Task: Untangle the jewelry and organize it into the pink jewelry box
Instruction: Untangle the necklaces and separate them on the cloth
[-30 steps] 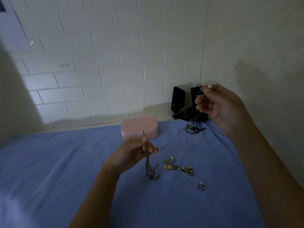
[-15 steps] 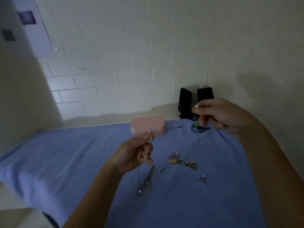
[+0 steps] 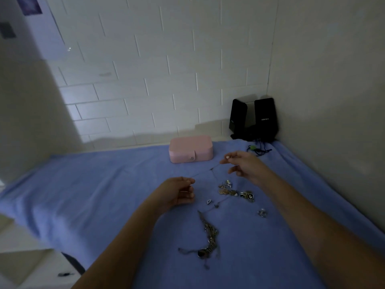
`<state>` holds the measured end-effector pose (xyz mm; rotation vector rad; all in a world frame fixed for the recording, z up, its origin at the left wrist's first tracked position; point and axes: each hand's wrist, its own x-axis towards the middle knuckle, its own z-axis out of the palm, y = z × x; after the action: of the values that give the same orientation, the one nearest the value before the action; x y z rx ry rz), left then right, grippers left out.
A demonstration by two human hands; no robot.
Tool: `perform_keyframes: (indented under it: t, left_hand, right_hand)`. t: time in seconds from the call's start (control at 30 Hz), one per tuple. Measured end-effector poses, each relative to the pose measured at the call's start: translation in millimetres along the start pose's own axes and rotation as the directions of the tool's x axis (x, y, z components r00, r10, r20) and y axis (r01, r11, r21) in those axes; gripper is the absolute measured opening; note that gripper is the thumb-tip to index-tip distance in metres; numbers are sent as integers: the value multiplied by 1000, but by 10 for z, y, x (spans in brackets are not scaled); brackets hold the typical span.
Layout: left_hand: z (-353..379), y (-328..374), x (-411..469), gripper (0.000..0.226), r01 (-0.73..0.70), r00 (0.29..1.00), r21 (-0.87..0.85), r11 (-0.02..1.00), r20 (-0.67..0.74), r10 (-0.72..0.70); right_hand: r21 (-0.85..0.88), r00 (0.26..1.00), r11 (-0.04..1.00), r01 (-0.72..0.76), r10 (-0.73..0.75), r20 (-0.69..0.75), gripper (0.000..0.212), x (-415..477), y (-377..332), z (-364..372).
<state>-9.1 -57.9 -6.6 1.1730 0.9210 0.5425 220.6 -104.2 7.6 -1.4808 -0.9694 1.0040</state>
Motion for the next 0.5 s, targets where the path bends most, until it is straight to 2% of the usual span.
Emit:
perform_keyframes:
  t: [0.2, 0.27, 0.3, 0.37, 0.43, 0.5]
  left_hand:
    - [-32, -43, 72, 18, -135, 962, 217, 967, -205, 181]
    - [-62, -111, 77, 16, -154, 929, 389, 908, -257, 268]
    - [-85, -145, 76, 15, -145, 903, 516, 844, -279, 326]
    - [-130, -192, 65, 12, -98, 851, 757, 646, -273, 449]
    - [-159, -221, 53, 20, -59, 831, 874, 482, -225, 509]
    - [-139, -222, 38, 25, -132, 829, 901, 413, -128, 545]
  right_hand:
    - [-136, 995, 986, 98, -100, -8, 16, 198, -145, 138]
    - [-293, 996, 951, 92, -94, 8, 15, 268, -153, 176]
    - [-446, 997, 891, 80, -81, 19, 20, 299, -132, 185]
    - [-720, 996, 690, 69, -87, 11, 31, 289, -85, 219]
    - [-790, 983, 595, 147, -177, 50, 24, 193, -55, 307]
    - [-805, 975, 562, 191, -202, 90, 11, -61, -117, 446]
